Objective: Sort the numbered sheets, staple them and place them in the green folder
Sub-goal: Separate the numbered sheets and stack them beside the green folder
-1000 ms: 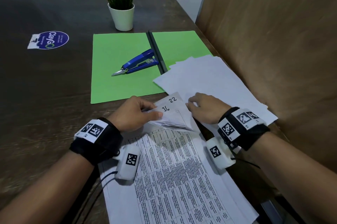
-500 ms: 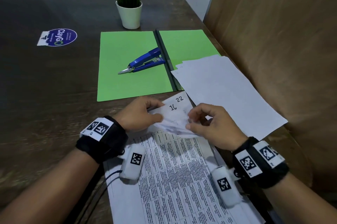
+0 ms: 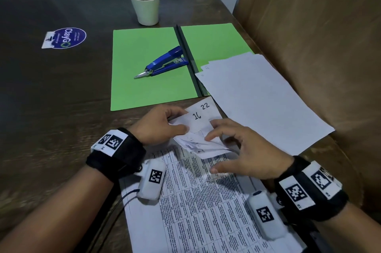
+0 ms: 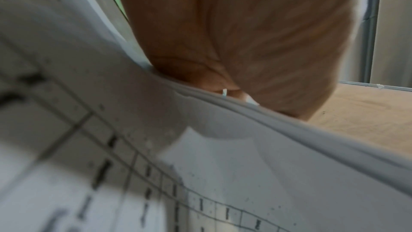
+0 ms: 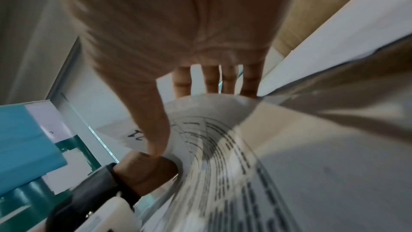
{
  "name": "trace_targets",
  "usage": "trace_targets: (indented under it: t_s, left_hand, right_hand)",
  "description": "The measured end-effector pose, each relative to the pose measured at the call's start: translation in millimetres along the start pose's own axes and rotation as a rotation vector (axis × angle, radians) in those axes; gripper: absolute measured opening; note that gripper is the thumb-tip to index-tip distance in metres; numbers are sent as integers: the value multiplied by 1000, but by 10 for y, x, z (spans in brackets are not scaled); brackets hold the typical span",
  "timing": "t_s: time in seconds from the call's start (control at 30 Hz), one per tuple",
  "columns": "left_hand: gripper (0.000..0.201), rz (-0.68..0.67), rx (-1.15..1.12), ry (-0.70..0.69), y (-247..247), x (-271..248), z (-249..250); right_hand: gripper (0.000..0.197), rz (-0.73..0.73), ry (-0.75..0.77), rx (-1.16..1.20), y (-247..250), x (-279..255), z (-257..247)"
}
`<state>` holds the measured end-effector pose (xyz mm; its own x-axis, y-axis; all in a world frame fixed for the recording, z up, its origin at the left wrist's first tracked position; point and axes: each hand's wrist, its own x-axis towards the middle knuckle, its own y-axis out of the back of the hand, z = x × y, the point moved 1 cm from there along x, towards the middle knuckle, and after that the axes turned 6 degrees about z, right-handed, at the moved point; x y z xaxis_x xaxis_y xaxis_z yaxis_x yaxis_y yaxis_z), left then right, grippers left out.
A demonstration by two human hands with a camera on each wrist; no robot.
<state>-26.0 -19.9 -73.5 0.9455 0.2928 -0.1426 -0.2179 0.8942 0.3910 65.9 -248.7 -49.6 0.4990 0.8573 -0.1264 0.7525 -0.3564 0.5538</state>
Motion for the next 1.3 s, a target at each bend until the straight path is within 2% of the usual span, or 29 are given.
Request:
trace_targets:
  t_s: [0.2, 0.27, 0.33, 0.37, 0.47, 0.53, 0.63, 0.7, 0.73, 0.9, 1.03, 1.1, 1.17, 1.3]
  left_hand:
    - [37, 84, 29, -77, 29, 18, -14]
    - [32, 83, 35, -106, 2, 27, -11]
    - [14, 76, 17, -80, -24, 17, 32]
    - [17, 66, 2, -52, -29, 1, 58]
    - [72, 69, 19, 44, -7, 10, 15]
    - [90, 55, 47, 54, 7, 2, 25]
    - [71, 10, 19, 70, 1, -12, 94]
    - [45, 12, 28, 69, 8, -32, 103]
    - [39, 14, 45, 69, 17, -38, 93]
    - [58, 9, 68, 41, 10, -37, 53]
    - [58, 6, 60, 42, -4, -15, 40]
    - [50, 24, 41, 48, -7, -14, 47]
    - [44, 19, 25, 54, -10, -19, 54]
    - [48, 2, 22, 42, -25, -34, 85]
  right_hand:
    - [24, 328, 104, 55, -16, 60, 51]
    - [19, 345, 99, 110, -26, 55, 35]
    - [19, 372, 64, 183, -47, 58, 39]
    - [19, 403, 47, 218, -53, 68, 54]
    - [23, 536, 10, 280, -49, 105, 130]
    - [23, 586, -18, 313, -45, 122, 157]
    - [18, 598, -58, 320, -63, 136, 181]
    - [17, 603, -70, 312, -82, 143, 196]
    - [17, 608, -59, 293, -89, 147, 199]
    - [21, 588, 62, 203, -104, 125, 125]
    - [21, 500, 170, 188, -94, 77, 69]
    - [16, 437, 194, 183, -96, 54, 79]
    - [8, 377, 181, 188, -98, 33, 80]
    - [29, 317, 41, 343, -98, 6, -15]
